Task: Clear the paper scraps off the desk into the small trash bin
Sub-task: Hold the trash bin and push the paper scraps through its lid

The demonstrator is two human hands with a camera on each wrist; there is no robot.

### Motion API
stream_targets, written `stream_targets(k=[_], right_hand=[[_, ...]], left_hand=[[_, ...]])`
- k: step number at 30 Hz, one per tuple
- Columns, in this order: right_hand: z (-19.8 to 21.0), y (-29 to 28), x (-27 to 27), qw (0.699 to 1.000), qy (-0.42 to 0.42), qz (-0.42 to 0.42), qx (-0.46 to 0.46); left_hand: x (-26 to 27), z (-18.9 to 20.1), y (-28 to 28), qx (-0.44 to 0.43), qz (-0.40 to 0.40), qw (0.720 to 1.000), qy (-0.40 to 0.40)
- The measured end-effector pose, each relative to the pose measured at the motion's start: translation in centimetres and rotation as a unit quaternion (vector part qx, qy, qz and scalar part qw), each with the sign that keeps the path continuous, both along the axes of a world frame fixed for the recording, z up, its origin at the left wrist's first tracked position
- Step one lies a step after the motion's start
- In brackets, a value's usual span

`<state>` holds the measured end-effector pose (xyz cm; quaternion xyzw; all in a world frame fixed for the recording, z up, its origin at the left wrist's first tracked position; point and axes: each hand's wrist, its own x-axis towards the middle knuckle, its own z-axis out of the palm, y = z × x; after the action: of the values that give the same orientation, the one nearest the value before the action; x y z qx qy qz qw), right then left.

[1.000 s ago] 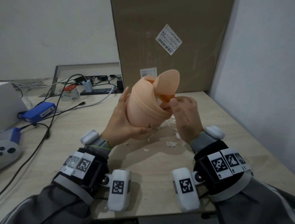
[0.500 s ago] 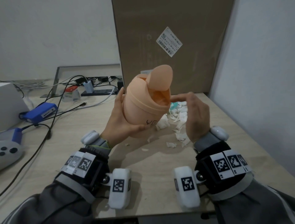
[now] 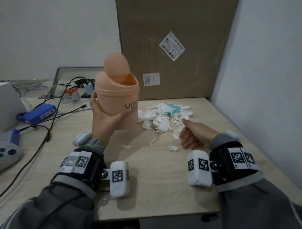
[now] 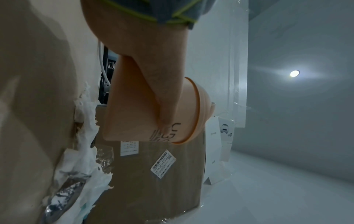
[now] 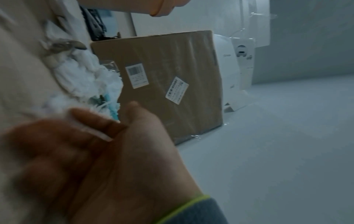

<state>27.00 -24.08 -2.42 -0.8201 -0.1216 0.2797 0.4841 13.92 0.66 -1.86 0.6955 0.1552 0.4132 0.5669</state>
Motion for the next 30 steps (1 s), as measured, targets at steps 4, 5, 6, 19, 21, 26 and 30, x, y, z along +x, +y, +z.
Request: stream_targets(k=[4,5,6,19,21,26,30], right_hand=[[-0.1,0.9,0.4,0.99,-0.049,-0.035,0.129],[0.1,1.0,0.2,0.986,-0.06,-0.043,0.147],[0.3,1.0,-0.1,0.983,-0.062,-0.045,0.165],[-0.9,3.7,-2.1,0.968,0.012,0.069,0.242],[-0.6,3.8,-2.3,0.96,-0.01,0.037,0.277],[-1.0,5.2,-4.7,0.942,0.118,0.155,0.274],[-1.5,6.4,-4.9,0.957,0.105,0.124,0.24]], left_hand=[[-0.1,0.1,0.3,-0.01,0.012,1.0,0.008],[-0.1,0.1,0.4,-0.013,0.015,1.0,0.01],[-0.2,0.1,0.4,-0.017,0.019,1.0,0.01],[-0.5,0.1,2.0,-0.036,0.031,0.999,-0.022],[-0.5,0.1,2.4,-0.044,0.04,0.998,-0.028],[-0.5,0.0,3.2,-0.056,0.052,0.996,-0.039],[-0.6,-0.1,3.4,-0.059,0.047,0.996,-0.036]])
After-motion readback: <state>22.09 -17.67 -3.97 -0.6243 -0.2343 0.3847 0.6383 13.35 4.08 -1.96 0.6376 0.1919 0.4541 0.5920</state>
